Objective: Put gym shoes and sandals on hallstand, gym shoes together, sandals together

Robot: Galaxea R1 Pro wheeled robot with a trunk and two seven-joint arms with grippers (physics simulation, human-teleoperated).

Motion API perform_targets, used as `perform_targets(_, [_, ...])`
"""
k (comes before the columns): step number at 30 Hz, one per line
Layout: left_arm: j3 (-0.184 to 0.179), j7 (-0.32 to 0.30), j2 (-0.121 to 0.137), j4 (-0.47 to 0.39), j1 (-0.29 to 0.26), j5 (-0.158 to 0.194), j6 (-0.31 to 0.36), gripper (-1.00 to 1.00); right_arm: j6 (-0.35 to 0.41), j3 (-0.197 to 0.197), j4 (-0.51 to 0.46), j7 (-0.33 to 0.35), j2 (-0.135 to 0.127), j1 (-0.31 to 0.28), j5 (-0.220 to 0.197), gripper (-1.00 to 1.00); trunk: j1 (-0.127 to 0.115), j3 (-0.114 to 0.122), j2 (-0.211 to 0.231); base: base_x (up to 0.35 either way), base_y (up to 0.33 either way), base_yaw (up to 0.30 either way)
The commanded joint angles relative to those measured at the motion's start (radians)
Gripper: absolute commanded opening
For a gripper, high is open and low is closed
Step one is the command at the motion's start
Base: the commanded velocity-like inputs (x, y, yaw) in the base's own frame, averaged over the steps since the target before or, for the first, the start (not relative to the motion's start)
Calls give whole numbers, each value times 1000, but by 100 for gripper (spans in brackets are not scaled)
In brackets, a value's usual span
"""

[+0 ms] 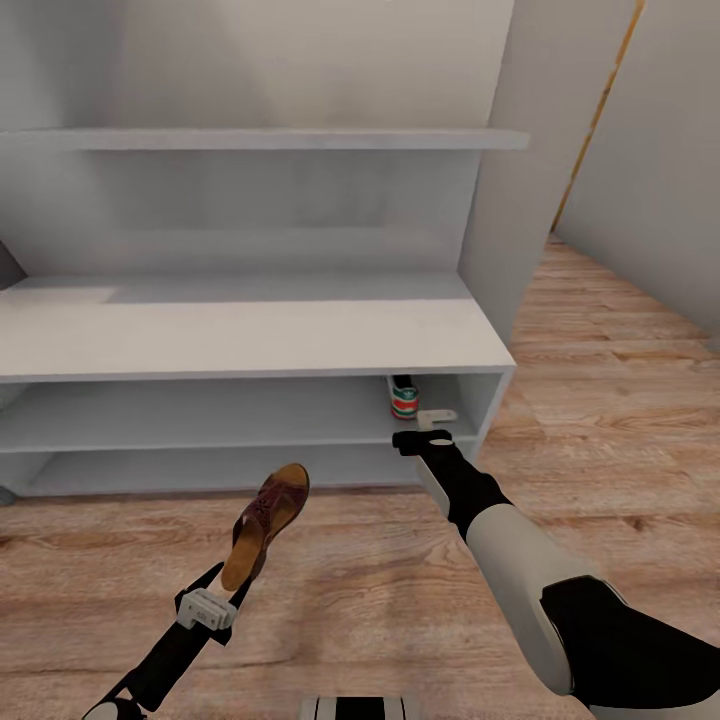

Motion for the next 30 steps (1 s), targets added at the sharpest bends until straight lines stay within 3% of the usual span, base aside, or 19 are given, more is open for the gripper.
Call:
perform_targets(1, [0, 0, 0, 0, 0, 0, 0, -100, 0, 0, 0, 0, 0, 0, 0, 100, 0, 0, 0, -42, 0, 0])
perform_targets(30, [1, 1, -1, 0, 0, 0, 1, -100, 0, 0, 0, 1, 0, 0, 0, 100, 0, 0, 0, -38, 0, 0])
